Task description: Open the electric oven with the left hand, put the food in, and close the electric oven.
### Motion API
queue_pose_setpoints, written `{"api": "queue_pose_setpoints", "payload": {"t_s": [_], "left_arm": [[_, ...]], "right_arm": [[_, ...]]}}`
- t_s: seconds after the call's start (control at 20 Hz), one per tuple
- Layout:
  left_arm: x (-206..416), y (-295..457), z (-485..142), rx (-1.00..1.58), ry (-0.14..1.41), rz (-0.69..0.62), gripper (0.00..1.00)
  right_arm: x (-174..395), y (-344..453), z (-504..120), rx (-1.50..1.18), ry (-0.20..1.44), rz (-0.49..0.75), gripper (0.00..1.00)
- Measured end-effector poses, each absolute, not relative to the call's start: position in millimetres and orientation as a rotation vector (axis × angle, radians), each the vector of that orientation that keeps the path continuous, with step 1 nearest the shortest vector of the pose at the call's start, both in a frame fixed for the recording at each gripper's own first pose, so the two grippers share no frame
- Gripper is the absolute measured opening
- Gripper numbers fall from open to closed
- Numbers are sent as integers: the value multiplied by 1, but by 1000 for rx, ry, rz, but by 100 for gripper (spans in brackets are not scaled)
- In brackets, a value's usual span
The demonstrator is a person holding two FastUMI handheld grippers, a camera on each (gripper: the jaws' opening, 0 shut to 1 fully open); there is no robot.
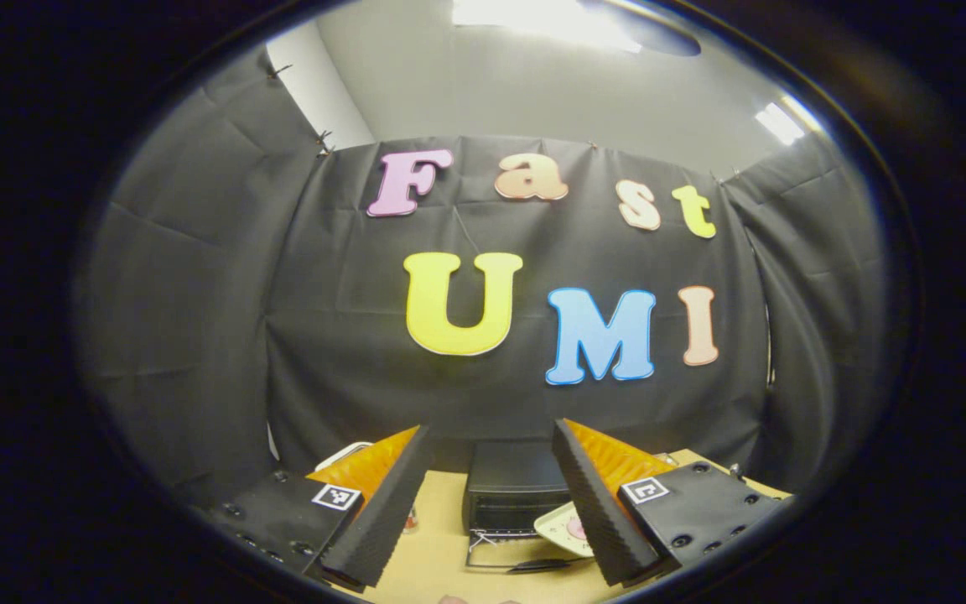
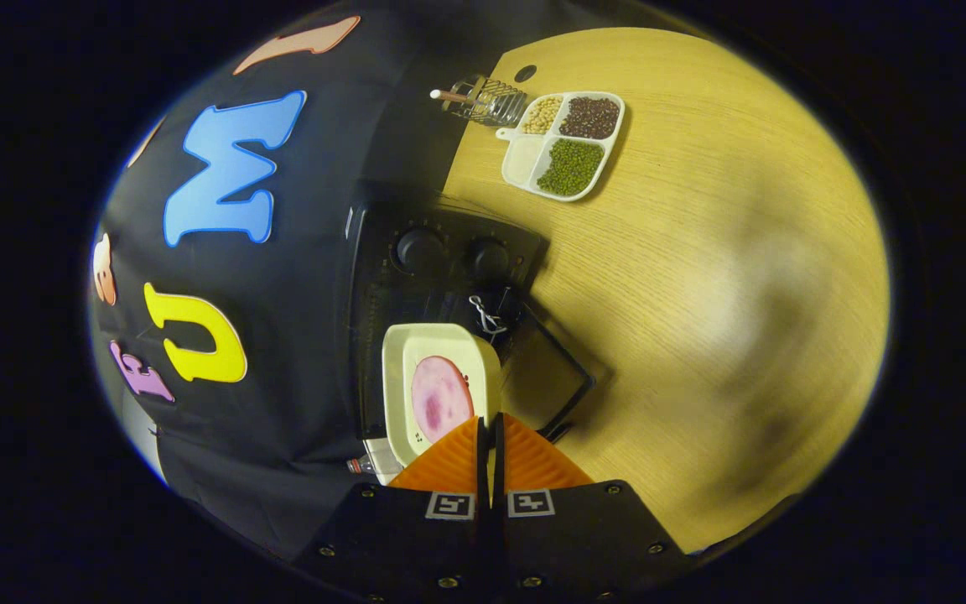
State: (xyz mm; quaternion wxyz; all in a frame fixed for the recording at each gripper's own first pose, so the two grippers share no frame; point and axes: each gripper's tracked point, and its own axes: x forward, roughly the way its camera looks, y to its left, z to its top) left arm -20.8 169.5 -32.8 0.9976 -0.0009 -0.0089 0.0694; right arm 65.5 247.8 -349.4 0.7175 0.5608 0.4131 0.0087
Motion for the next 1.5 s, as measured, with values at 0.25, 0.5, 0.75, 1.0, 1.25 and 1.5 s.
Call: {"api": "queue_pose_setpoints", "payload": {"t_s": [0.25,0.5,0.75,1.0,1.25,1.5], "left_arm": [[-31,196,-40,-12,4,181,100],[-40,216,-51,-2,42,213,100],[-46,231,-53,37,84,225,97],[-46,245,-61,23,115,255,100],[-53,259,-64,23,127,285,97],[-56,256,-65,17,131,289,100]], "right_arm": [[100,269,-361,1292,829,-120,0],[140,296,-364,1377,760,-221,0],[180,320,-374,1486,674,-320,1],[208,336,-382,1522,631,-384,2],[223,338,-394,1480,606,-415,4],[230,347,-397,1518,605,-395,5]]}}
